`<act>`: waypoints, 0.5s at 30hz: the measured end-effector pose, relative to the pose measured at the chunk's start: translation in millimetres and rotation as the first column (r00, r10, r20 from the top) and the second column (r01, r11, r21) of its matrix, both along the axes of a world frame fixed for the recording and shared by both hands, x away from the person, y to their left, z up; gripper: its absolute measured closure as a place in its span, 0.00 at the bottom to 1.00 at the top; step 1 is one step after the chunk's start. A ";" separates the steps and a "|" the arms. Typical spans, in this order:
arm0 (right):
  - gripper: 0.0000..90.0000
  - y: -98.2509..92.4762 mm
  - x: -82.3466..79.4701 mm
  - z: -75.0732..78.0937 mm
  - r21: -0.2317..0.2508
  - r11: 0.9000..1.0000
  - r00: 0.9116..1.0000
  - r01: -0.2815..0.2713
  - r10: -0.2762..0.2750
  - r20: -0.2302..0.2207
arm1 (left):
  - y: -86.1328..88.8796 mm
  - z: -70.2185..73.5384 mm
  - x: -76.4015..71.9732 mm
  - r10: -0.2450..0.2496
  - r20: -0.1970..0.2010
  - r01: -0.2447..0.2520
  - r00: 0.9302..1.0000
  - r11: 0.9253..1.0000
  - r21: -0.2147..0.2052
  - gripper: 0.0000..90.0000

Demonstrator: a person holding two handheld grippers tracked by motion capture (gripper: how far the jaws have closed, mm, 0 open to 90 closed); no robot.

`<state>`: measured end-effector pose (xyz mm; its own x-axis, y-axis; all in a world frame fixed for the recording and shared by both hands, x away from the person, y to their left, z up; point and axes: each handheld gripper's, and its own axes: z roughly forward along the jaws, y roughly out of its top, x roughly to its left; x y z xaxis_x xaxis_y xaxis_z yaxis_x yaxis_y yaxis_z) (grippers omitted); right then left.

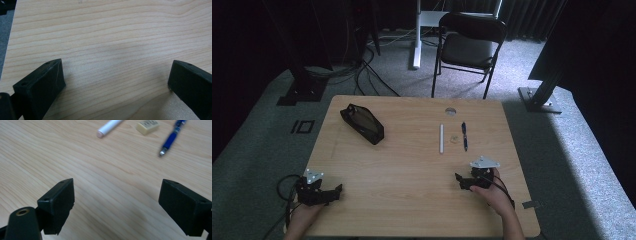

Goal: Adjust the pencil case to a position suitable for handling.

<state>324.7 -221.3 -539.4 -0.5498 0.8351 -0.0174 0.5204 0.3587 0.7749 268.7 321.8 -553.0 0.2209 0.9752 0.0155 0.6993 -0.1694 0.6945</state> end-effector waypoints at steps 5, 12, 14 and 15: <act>0.15 16.2 7.3 2.1 0.014 0.999 1.000 -0.028 0.028 0.007 | 0.0 0.0 0.0 0.000 0.000 0.000 1.000 1.000 0.000 0.01; 0.15 30.9 13.1 5.1 0.021 0.998 0.998 -0.060 0.060 0.008 | 0.0 0.1 0.0 0.000 -0.001 0.000 1.000 1.000 0.000 0.01; 0.15 37.9 16.5 8.4 0.026 0.997 0.997 -0.076 0.076 0.016 | -0.1 0.1 0.0 0.001 -0.001 -0.001 1.000 1.000 -0.001 0.01; 0.15 37.9 16.5 8.4 0.026 0.997 0.997 -0.076 0.076 0.016 | -0.1 0.1 0.0 0.001 -0.001 -0.001 1.000 1.000 -0.002 0.01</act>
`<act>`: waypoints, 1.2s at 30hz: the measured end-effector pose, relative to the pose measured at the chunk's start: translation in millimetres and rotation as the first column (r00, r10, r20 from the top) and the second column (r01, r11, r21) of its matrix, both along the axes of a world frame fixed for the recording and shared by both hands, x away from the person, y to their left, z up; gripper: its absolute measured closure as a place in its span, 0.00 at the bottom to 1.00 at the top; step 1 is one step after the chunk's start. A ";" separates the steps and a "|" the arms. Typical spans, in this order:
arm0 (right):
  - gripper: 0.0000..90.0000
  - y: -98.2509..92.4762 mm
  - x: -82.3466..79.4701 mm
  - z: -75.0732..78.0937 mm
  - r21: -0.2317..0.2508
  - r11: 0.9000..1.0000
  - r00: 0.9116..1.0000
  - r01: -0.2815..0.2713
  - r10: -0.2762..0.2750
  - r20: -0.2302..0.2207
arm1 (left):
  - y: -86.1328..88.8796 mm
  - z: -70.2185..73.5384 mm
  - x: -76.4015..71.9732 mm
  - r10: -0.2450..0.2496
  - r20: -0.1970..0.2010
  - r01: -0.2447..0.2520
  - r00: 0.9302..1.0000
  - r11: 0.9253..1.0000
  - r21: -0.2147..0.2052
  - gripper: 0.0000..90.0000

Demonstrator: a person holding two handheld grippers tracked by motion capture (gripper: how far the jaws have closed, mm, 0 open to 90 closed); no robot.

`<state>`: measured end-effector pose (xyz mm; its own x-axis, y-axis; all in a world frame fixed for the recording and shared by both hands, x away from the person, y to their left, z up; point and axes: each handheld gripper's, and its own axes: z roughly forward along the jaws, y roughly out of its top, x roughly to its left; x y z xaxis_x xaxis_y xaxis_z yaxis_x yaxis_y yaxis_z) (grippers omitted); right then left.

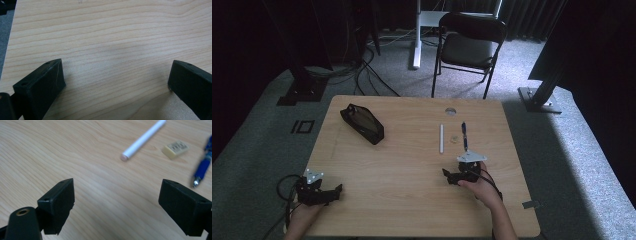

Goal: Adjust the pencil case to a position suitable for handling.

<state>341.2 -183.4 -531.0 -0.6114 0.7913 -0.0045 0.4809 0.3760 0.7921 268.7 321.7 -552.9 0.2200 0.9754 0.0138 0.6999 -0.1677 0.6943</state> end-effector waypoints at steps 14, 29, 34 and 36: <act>0.16 34.9 14.3 10.5 0.023 0.998 0.998 -0.058 0.057 0.018 | 0.2 0.0 -0.1 -0.003 0.000 0.003 1.000 1.000 0.001 0.01; 0.16 67.6 27.1 17.0 0.033 0.993 0.993 -0.112 0.111 0.032 | 0.2 0.0 -0.1 -0.002 0.000 0.002 1.000 1.000 0.000 0.01; 0.16 78.3 30.9 18.5 0.033 0.992 0.992 -0.125 0.124 0.037 | 0.3 0.0 -0.1 -0.003 0.000 0.003 1.000 1.000 0.001 0.01; 0.16 83.4 32.7 19.1 0.039 0.991 0.991 -0.128 0.126 0.038 | 0.3 0.0 -0.1 -0.003 0.000 0.003 1.000 1.000 0.001 0.01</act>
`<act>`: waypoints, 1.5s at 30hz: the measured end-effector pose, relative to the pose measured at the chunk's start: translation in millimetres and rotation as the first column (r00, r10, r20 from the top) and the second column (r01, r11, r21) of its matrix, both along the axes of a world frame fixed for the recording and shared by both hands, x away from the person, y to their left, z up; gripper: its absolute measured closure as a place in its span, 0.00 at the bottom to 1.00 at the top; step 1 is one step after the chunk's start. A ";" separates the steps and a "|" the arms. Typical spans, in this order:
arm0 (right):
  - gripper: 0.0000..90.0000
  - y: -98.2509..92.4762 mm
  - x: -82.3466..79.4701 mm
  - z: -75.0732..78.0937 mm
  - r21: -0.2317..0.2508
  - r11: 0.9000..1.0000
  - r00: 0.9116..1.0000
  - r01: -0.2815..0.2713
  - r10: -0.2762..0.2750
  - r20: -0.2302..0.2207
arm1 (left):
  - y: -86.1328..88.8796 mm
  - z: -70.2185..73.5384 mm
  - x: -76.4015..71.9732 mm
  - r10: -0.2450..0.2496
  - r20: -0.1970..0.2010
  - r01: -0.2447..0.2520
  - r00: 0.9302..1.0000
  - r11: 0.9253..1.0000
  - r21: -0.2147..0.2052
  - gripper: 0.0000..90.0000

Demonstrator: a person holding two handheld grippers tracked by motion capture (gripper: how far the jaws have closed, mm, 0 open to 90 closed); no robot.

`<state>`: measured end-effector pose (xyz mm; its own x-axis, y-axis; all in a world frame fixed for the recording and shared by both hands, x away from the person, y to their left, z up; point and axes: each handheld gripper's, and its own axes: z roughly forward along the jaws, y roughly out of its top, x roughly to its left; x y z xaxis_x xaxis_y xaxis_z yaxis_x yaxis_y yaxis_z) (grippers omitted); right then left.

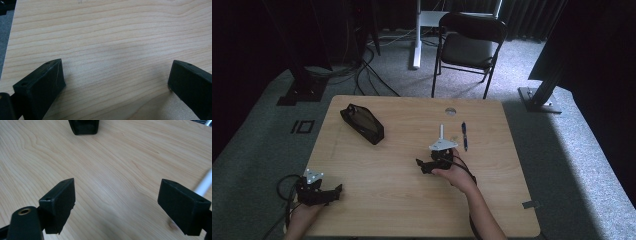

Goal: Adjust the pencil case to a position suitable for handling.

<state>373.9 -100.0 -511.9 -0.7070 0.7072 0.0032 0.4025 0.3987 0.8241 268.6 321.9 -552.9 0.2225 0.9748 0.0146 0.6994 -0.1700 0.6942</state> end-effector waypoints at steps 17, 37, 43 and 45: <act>0.16 35.6 14.1 5.4 0.022 0.999 1.000 -0.025 0.024 0.019 | 0.0 0.0 0.0 0.000 0.000 0.000 1.000 1.000 0.000 0.01; 0.17 82.4 31.9 10.0 0.031 0.997 0.997 -0.067 0.066 0.036 | 0.0 0.0 0.0 0.000 0.000 0.000 1.000 1.000 0.000 0.01; 0.18 92.5 35.9 11.1 0.035 0.997 0.997 -0.073 0.072 0.040 | 0.0 0.0 0.0 0.000 0.000 0.000 1.000 1.000 0.000 0.01; 0.18 96.3 37.4 11.0 0.040 0.996 0.997 -0.075 0.073 0.038 | 0.0 0.0 0.0 0.000 0.000 0.000 1.000 1.000 0.000 0.01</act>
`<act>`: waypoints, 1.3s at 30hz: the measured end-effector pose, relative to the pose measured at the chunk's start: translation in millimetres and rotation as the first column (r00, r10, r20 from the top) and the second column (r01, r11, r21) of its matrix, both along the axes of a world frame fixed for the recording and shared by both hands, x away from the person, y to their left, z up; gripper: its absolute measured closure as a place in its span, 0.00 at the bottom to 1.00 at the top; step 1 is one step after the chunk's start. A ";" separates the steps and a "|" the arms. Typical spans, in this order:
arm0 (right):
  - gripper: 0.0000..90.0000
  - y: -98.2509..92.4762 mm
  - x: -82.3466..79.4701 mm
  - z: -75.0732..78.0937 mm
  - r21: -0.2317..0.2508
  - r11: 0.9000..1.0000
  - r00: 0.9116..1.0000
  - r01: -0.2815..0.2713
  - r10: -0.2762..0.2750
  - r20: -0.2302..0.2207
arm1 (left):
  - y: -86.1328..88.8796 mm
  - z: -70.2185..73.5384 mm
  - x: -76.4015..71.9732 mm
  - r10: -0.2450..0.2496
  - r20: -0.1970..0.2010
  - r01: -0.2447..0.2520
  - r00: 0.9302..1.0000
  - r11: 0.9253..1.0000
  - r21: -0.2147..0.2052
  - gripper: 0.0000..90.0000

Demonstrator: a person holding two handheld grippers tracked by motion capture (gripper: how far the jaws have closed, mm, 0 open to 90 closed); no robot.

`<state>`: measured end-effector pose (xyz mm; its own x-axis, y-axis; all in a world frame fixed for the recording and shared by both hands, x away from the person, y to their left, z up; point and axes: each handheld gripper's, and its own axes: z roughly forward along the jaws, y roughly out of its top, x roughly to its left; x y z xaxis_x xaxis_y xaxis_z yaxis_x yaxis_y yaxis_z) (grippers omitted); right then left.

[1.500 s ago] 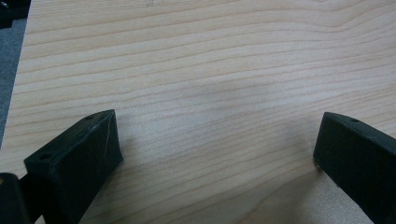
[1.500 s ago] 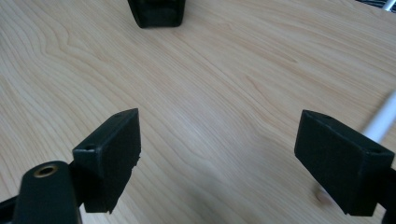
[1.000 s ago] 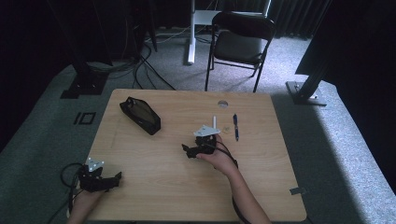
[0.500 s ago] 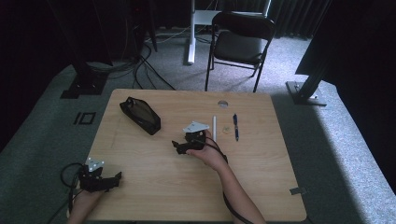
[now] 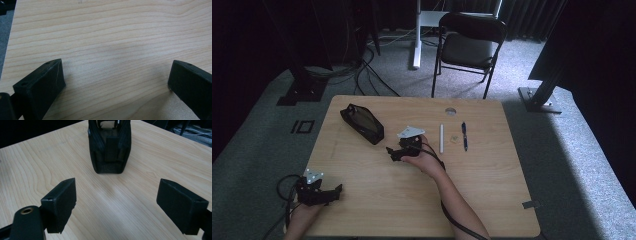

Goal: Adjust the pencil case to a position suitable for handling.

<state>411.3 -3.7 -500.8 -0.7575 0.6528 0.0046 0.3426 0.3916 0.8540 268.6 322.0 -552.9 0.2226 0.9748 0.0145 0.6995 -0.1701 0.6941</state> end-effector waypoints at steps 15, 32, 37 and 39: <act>0.19 30.1 11.6 2.6 0.009 1.000 1.000 -0.004 0.003 0.019 | -0.1 -0.1 0.0 0.002 0.001 -0.002 1.000 1.000 -0.002 0.01; 0.48 50.5 28.8 3.2 0.047 0.999 0.999 0.023 -0.025 0.048 | -0.1 -0.1 0.0 0.001 0.001 -0.001 1.000 1.000 -0.002 0.01; 0.55 54.6 33.2 0.0 0.046 0.998 0.999 0.036 -0.037 0.024 | -0.1 -0.1 0.0 0.001 0.001 -0.001 1.000 1.000 -0.002 0.01; 0.58 57.8 35.6 -1.2 0.046 0.998 0.999 0.049 -0.050 0.015 | 0.0 -0.1 0.1 0.001 0.002 -0.001 1.000 1.000 -0.001 0.01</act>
<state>446.9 54.1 -502.0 -0.7246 0.6888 0.0235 0.3466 0.3348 0.8762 268.7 321.9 -553.0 0.2218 0.9750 0.0144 0.6984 -0.1691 0.6954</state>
